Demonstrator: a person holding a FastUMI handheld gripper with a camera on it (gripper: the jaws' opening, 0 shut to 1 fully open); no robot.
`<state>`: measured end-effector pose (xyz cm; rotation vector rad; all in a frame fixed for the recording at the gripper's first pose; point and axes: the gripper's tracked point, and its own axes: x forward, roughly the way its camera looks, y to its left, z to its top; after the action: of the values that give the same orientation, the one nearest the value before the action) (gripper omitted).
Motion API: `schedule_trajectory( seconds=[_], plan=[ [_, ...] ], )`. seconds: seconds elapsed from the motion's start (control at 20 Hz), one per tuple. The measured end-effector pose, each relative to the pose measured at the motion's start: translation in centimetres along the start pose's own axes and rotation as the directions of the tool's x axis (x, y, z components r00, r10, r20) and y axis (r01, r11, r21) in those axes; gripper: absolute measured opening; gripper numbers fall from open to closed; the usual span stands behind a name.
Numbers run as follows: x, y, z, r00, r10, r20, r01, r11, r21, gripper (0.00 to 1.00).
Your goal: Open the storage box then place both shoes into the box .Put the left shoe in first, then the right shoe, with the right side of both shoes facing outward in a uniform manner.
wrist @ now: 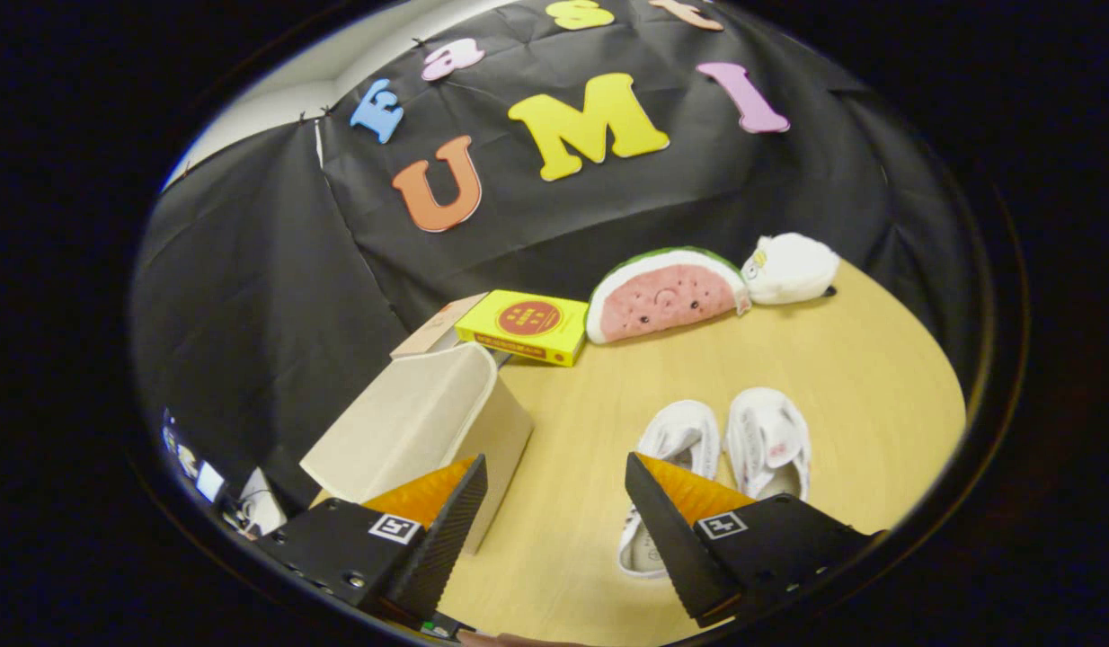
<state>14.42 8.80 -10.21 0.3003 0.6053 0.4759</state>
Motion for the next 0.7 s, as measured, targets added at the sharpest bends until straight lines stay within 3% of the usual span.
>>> schedule_trajectory(
  seconds=[0.15, 0.25, 0.4, 0.5, 0.7],
  plan=[
    [2.9, 1.7, 1.0, 0.99, 0.133, -0.039, -0.13, 0.988, 0.084, 0.93],
    [4.4, 3.5, 1.4, 0.969, 0.242, -0.051, -0.232, 0.959, 0.161, 0.94],
    [7.1, 6.5, 1.6, 0.905, 0.417, -0.084, -0.381, 0.882, 0.277, 0.93],
    [9.5, 6.9, 1.3, 0.888, 0.45, -0.1, -0.4, 0.86, 0.318, 0.93],
    [10.8, 9.1, 0.6, 0.8, 0.59, -0.108, -0.485, 0.742, 0.463, 0.93]
  ],
)
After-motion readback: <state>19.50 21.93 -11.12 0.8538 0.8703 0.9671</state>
